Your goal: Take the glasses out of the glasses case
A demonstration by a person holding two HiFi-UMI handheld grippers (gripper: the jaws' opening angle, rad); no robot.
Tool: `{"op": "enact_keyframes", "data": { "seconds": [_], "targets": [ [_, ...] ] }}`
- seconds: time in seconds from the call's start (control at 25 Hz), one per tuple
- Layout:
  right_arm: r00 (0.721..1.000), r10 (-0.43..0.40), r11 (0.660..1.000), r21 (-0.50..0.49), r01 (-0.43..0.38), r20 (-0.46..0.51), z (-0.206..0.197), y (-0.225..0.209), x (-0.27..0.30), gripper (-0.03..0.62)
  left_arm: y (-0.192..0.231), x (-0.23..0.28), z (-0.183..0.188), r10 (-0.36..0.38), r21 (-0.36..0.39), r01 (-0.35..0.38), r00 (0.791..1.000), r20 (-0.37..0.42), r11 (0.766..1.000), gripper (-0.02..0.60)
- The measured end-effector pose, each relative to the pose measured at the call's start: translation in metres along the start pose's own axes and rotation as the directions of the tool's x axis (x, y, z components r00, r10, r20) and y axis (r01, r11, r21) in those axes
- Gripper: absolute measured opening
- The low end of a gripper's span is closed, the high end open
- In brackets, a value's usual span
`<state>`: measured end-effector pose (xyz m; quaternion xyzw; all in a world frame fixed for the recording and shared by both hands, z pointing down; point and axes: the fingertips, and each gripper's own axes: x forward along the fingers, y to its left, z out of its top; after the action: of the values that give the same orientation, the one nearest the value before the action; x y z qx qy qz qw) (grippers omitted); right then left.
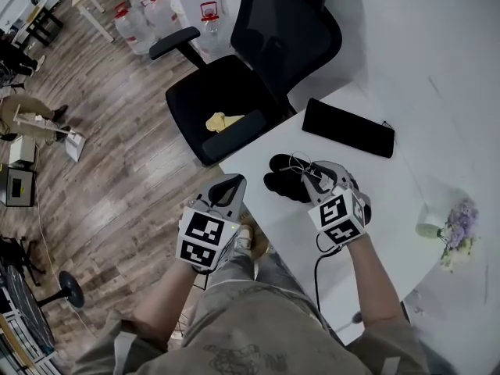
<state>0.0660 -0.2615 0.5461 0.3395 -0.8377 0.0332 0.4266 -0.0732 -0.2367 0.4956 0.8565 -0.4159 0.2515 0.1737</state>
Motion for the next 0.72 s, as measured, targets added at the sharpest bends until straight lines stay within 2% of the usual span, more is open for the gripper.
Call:
{"op": "enact_keyframes", "data": {
  "seconds": [0.16, 0.28, 0.48, 0.72],
  "targets": [
    [0.987, -0.090, 0.994, 0.072, 0.081, 0.134, 0.040, -0.022, -0.052, 0.120, -0.001, -0.014, 0.033, 0.012, 0.046, -0.016, 0.998, 0.069, 0.999, 0.015],
    [0.959, -0.157, 0.983, 0.126, 0.130, 0.234, 0.070, -0.035, -0.096, 0.120, -0.006, -0.029, 0.063, 0.019, 0.096, -0.031, 0.992, 0.127, 0.995, 0.015],
    [0.882, -0.272, 0.957, 0.201, 0.207, 0.386, 0.106, -0.052, -0.166, 0.120, -0.016, -0.060, 0.116, -0.001, 0.133, -0.034, 0.968, 0.251, 0.991, 0.015],
    [0.781, -0.370, 0.923, 0.293, 0.248, 0.503, 0.124, -0.054, -0.237, 0.120, -0.031, -0.108, 0.171, -0.009, 0.195, -0.074, 0.920, 0.391, 0.978, 0.015]
  ]
}}
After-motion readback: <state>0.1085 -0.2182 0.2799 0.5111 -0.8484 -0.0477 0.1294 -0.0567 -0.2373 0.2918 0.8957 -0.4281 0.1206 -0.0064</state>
